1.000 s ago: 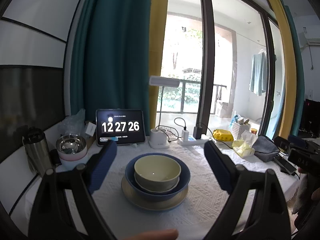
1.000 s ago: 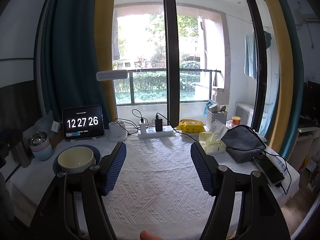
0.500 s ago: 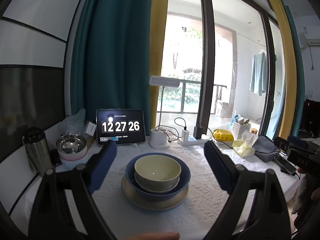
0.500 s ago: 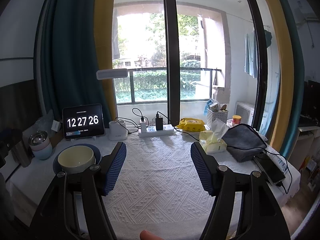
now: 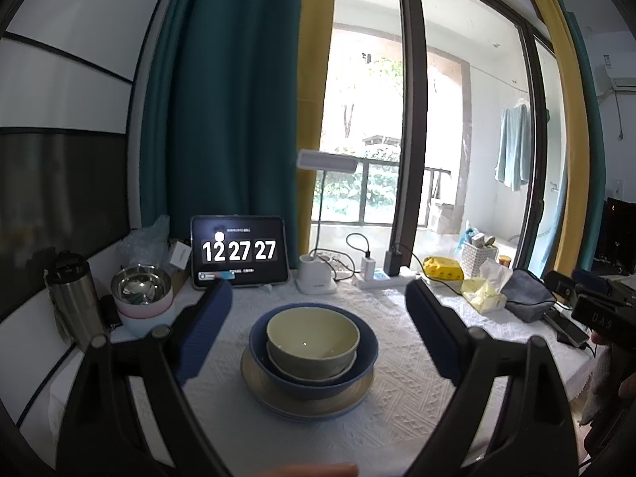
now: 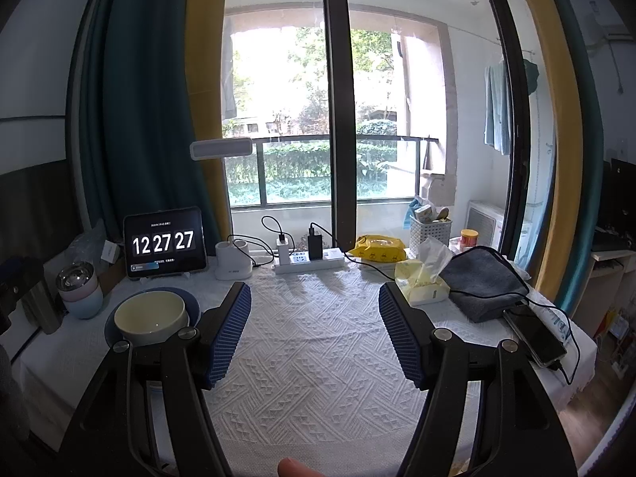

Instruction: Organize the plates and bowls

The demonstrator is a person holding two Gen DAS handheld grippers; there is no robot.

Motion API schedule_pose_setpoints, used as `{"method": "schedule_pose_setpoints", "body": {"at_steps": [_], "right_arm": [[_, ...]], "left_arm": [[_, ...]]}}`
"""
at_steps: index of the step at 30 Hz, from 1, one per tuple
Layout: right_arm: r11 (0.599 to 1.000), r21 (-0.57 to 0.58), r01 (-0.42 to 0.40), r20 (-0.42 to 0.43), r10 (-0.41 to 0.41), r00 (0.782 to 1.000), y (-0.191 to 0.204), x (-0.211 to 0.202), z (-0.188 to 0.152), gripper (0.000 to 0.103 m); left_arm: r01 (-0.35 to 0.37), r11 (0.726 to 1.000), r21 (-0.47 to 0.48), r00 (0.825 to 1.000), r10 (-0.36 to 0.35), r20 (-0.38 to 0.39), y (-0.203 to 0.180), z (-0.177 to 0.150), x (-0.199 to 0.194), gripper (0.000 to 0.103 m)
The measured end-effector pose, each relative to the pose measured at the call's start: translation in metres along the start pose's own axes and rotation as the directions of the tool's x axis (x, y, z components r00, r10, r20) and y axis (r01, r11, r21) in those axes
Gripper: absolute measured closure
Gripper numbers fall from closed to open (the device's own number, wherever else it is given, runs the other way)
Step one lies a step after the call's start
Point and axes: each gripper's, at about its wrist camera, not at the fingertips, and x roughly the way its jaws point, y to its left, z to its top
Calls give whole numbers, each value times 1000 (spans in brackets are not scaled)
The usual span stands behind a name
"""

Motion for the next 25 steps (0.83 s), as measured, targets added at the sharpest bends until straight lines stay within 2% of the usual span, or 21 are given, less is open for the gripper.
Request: {"method": "schedule_pose_setpoints", "body": {"at_steps": [25], "right_arm": [[1000,1,-2,-6,2,1000,0,0,1,33]], "left_arm": [[8,1000,11,1000,-8,4,-3,0,3,13]]}}
